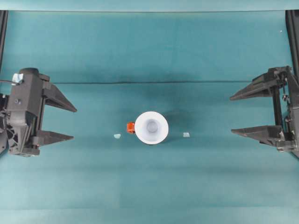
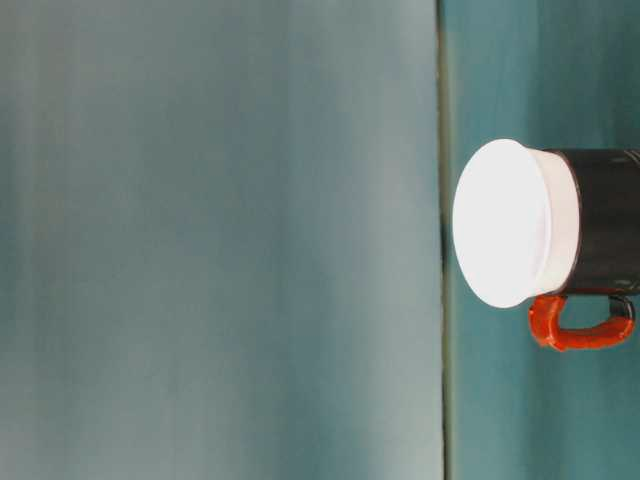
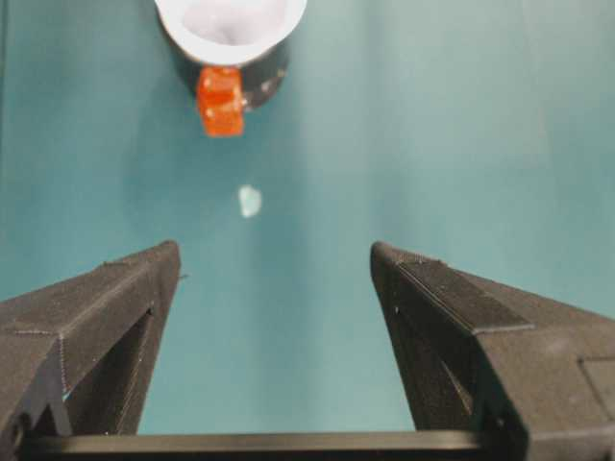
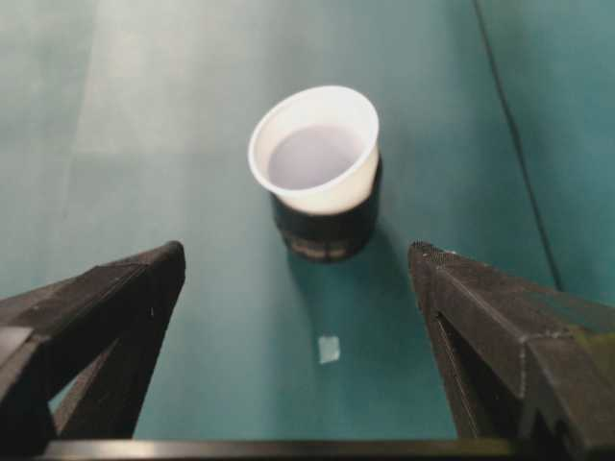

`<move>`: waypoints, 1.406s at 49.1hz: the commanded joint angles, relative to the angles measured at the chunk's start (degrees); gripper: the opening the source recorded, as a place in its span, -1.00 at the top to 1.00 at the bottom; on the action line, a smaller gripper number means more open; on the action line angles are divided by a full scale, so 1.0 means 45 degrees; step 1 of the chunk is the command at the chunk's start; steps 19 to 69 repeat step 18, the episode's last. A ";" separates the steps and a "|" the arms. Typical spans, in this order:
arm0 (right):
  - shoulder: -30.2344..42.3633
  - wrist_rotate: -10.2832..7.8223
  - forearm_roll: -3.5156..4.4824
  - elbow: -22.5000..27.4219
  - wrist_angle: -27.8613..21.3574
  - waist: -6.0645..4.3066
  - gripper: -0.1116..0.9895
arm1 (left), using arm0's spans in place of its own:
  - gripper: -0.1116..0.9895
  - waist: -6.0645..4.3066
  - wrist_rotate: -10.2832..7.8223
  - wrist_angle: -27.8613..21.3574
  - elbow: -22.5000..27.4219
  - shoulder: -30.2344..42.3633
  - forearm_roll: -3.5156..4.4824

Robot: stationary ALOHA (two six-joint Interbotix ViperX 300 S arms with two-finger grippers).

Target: Put the paper cup into the moved red handle cup holder.

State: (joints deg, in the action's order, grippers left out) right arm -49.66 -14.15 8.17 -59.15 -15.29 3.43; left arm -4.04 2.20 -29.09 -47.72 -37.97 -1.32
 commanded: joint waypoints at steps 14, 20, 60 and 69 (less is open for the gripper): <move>0.0098 -0.0098 0.0000 0.0039 0.0020 -0.0039 -0.80 | -0.75 -0.0020 -0.0117 0.0098 0.0313 0.0176 -0.0039; 0.0098 -0.0078 0.0000 0.0039 0.0020 -0.0039 -0.80 | -0.75 -0.0020 -0.0117 0.0117 0.0313 0.0176 -0.0039; 0.0098 -0.0078 0.0000 0.0039 0.0020 -0.0039 -0.80 | -0.75 -0.0020 -0.0117 0.0117 0.0313 0.0176 -0.0039; 0.0098 -0.0078 0.0000 0.0039 0.0020 -0.0039 -0.80 | -0.75 -0.0020 -0.0117 0.0117 0.0313 0.0176 -0.0039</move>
